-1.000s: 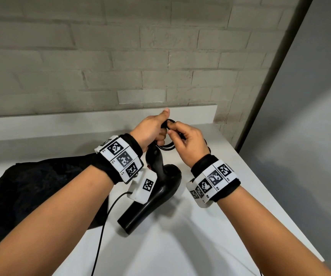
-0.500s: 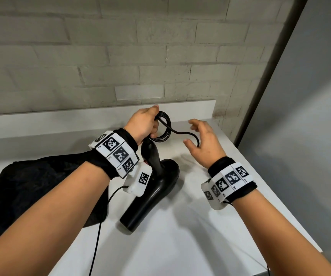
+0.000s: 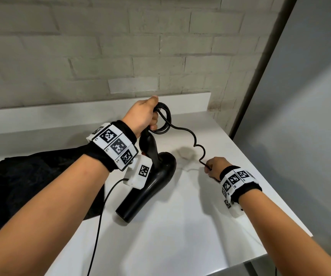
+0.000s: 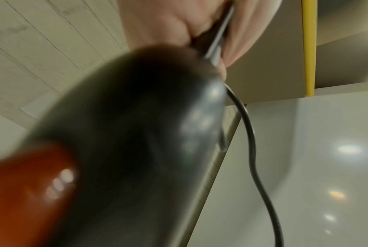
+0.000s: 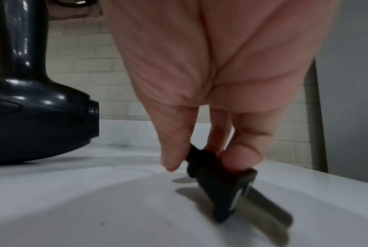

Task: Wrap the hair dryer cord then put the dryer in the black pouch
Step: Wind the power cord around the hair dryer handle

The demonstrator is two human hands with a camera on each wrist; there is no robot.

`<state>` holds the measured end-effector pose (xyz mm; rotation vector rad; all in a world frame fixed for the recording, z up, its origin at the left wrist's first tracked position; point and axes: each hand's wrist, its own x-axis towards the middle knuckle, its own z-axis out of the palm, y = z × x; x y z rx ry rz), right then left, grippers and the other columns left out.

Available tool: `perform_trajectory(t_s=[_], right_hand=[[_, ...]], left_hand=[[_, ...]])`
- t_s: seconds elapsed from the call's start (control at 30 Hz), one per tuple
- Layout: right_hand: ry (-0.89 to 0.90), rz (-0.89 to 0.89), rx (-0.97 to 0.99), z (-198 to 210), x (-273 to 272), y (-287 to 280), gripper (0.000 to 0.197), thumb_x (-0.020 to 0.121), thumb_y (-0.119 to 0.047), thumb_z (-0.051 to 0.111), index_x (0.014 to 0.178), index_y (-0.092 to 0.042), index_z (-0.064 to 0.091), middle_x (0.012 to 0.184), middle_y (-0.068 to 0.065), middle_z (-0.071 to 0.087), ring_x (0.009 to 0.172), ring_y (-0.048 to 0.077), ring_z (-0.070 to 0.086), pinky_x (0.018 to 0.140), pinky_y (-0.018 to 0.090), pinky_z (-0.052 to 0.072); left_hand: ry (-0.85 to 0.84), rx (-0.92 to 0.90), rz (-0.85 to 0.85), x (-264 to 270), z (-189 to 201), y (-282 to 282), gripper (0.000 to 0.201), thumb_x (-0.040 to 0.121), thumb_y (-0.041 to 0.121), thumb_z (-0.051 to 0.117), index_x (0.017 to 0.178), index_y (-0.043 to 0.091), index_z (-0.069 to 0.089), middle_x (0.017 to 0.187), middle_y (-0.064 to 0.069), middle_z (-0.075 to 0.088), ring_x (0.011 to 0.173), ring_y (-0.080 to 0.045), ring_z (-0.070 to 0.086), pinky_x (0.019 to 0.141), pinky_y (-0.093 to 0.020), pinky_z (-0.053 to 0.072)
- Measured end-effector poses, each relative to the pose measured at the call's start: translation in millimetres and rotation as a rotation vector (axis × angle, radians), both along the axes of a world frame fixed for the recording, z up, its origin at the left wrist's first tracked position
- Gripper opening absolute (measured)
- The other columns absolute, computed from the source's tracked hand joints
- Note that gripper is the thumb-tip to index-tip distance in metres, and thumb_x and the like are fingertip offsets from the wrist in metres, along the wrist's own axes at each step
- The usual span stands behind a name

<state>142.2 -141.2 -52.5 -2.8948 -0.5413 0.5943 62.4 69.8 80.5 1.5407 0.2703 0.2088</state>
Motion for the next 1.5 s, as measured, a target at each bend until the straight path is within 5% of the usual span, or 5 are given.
perform_trajectory(t_s=[0.23,0.5,0.93,1.17,1.5], right_hand=[[-0.102,-0.252,0.948,13,3,21,0.029,0.079,0.016,0.045,0.065,-0.009,0.051,0.047,0.001,0.048,0.032,0.004,0.045,0.039,0.011,0.037],[-0.432,0.100,1.621,94,-42,64,0.031,0.074,0.004,0.057,0.073,-0.027,0.056,0.080,0.006,0.055,0.075,0.004,0.059,0.076,0.020,0.049],[-0.668,0.338,1.102,76,-45,92,0.018,0.073,0.008,0.054,0.079,-0.006,0.064,0.079,-0.005,0.052,0.084,0.018,0.041,0.080,-0.001,0.030],[-0.566,0.188,1.221,82,-37,102,0.044,0.070,0.011,0.051,0.113,-0.001,0.046,0.119,0.006,0.040,0.095,0.001,0.047,0.080,0.006,0.043],[-0.258,0.334,0.886,61,-15,63,0.030,0.089,-0.033,0.037,0.101,-0.011,0.053,0.071,0.005,0.061,0.069,0.025,0.054,0.066,0.030,0.041]], left_hand=[[-0.007,-0.029,-0.010,1,-3,0,0.031,0.098,0.032,0.033,0.071,0.017,0.032,0.036,0.011,0.019,0.031,-0.007,0.017,0.036,-0.014,0.024],[-0.013,0.008,-0.009,1,-3,-2,0.032,0.099,0.031,0.032,0.071,0.015,0.034,0.031,0.012,0.024,0.028,-0.005,0.022,0.035,-0.013,0.025],[-0.041,0.096,-0.041,-3,-4,-7,0.042,0.100,0.029,0.032,0.062,0.011,0.038,0.035,0.006,0.033,0.025,-0.006,0.027,0.033,-0.015,0.027],[0.025,0.167,-0.061,-6,-1,-11,0.041,0.099,0.033,0.032,0.066,0.012,0.045,0.029,0.007,0.036,0.026,-0.007,0.031,0.043,-0.023,0.029],[0.090,-0.107,-0.016,3,1,-1,0.045,0.098,0.035,0.032,0.064,0.008,0.044,0.032,0.007,0.031,0.023,-0.005,0.022,0.033,-0.009,0.022]])
